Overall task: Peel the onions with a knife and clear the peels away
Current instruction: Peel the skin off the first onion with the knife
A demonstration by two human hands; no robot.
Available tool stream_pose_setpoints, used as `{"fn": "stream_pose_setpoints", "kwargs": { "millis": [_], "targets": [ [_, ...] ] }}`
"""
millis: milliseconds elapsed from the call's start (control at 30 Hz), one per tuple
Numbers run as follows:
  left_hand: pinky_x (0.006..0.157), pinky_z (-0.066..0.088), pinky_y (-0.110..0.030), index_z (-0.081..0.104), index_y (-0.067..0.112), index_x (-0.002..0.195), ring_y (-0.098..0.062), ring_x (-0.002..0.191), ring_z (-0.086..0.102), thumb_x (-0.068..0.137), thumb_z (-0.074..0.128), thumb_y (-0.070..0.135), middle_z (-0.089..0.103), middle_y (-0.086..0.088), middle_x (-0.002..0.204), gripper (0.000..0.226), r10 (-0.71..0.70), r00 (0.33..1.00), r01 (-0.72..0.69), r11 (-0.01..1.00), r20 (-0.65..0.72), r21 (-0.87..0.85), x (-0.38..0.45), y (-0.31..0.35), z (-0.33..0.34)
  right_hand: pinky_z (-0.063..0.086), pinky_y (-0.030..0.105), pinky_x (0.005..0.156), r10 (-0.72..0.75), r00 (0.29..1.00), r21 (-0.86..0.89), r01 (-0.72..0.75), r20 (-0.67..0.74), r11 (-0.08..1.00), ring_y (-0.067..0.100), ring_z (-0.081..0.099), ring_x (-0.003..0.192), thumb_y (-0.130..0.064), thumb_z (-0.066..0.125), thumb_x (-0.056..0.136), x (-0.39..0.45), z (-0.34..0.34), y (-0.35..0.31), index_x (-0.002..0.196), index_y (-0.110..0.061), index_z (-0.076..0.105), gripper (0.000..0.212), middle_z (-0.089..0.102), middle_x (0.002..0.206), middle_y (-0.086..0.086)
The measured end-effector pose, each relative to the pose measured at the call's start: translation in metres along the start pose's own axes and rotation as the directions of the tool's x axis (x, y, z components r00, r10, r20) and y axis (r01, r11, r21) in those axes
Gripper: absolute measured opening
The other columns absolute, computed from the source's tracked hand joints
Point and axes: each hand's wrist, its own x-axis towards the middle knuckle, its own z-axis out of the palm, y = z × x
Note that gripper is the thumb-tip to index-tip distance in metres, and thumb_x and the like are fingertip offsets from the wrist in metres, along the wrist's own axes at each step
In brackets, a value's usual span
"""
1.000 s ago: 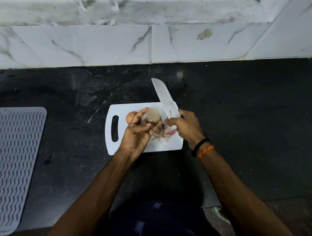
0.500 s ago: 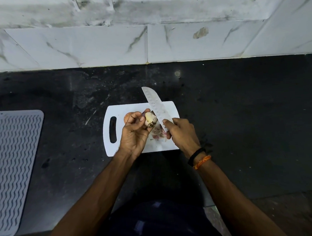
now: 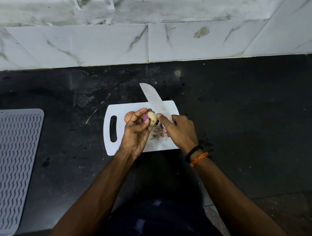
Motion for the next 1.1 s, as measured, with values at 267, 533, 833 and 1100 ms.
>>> {"fn": "stream_pose_setpoints", "kwargs": {
  "millis": [267, 533, 833, 1100],
  "targets": [
    [0.099, 0.054, -0.037, 0.064, 0.000, 0.118, -0.020, 0.096, 0.071, 0.087, 0.057, -0.013, 0.073, -0.007, 0.100, 0.035, -0.017, 1.000, 0.021, 0.976, -0.024, 0.215, -0.003, 0.000, 0.000, 0.054, 0.037, 0.062, -0.045, 0.998, -0.139, 0.039, -0.039, 0.990, 0.018, 0.066, 0.065, -0.070, 0.060, 0.084, 0.010, -0.002, 0.010, 0.062, -0.008, 0.062, 0.066, 0.066, 0.061, 0.001],
    [0.082, 0.060, -0.040, 0.064, 0.004, 0.117, -0.024, 0.101, 0.073, 0.096, 0.054, -0.006, 0.069, -0.011, 0.119, 0.026, 0.010, 0.994, 0.017, 0.965, -0.105, 0.262, -0.006, -0.002, 0.013, 0.042, 0.020, 0.050, -0.063, 0.981, 0.290, 0.008, 0.183, 0.957, 0.001, 0.049, 0.041, -0.039, 0.070, 0.091, -0.001, -0.013, 0.006, 0.052, -0.016, 0.058, 0.047, 0.053, 0.044, -0.013],
    [0.099, 0.052, -0.057, 0.078, 0.011, 0.091, -0.035, 0.108, 0.069, 0.098, 0.054, 0.009, 0.073, -0.010, 0.106, 0.025, -0.031, 0.997, 0.039, 0.994, -0.077, 0.105, -0.007, 0.002, 0.014, 0.038, 0.023, 0.051, -0.031, 0.999, -0.046, 0.031, -0.010, 0.998, 0.003, 0.053, 0.047, -0.048, 0.070, 0.088, 0.011, -0.025, 0.018, 0.058, -0.019, 0.060, 0.044, 0.055, 0.048, -0.012],
    [0.088, 0.059, -0.047, 0.063, 0.000, 0.119, -0.035, 0.113, 0.067, 0.091, 0.059, 0.008, 0.068, -0.020, 0.121, 0.030, -0.055, 0.993, 0.070, 0.986, -0.106, 0.150, -0.007, 0.002, 0.013, 0.036, 0.032, 0.054, -0.105, 0.994, -0.140, 0.106, 0.019, 0.984, 0.022, 0.056, 0.060, -0.052, 0.064, 0.090, 0.015, -0.018, 0.022, 0.056, -0.014, 0.047, 0.054, 0.056, 0.059, 0.010]
  ]
}}
